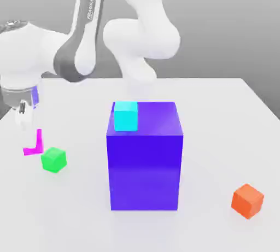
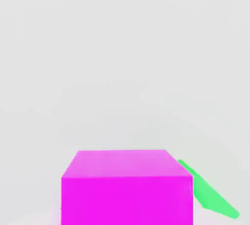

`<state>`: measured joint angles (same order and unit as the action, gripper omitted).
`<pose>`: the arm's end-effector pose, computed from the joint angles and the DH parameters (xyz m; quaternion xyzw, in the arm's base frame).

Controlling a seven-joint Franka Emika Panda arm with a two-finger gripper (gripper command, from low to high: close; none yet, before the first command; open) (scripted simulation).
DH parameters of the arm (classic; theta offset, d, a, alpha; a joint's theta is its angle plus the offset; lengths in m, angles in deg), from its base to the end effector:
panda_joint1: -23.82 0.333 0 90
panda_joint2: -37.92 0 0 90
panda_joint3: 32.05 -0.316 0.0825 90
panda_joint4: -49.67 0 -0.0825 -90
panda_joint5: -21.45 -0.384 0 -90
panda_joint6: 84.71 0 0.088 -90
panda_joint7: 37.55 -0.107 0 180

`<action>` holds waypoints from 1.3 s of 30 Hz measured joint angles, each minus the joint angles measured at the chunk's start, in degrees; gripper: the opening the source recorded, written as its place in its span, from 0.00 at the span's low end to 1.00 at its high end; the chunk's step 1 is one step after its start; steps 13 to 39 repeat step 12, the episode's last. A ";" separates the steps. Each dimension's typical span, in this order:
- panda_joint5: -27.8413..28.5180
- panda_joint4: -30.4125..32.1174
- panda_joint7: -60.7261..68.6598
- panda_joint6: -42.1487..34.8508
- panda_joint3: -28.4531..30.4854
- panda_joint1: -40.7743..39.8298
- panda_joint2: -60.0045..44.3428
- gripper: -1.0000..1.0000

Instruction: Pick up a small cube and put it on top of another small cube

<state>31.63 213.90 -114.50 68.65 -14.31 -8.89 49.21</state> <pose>0.2356 -0.2654 0.2453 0.5152 -0.8570 0.0037 0.0094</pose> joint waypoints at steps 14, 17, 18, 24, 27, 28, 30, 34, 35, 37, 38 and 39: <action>-11.98 3.78 11.24 15.17 1.77 1.65 -11.80 1.00; -11.98 3.78 11.24 15.17 1.77 1.65 -11.80 1.00; -11.98 3.78 11.24 15.17 1.77 1.65 -11.80 1.00; -11.98 3.78 11.24 15.17 1.77 1.65 -11.80 1.00; -11.98 3.78 11.24 15.17 1.77 1.65 -11.80 1.00; -11.98 3.78 11.24 15.17 1.77 1.65 -11.80 1.00; -11.98 3.78 11.24 15.17 1.77 1.65 -11.80 1.00; -11.98 3.78 11.24 15.17 1.77 1.65 -11.80 1.00; -11.98 3.78 11.24 15.17 1.77 1.65 -11.80 1.00; -11.98 3.78 11.24 15.17 1.77 1.65 -11.80 1.00; -11.98 3.78 11.24 15.17 1.77 1.65 -11.80 1.00; -11.98 3.78 11.24 15.17 1.77 1.65 -11.80 1.00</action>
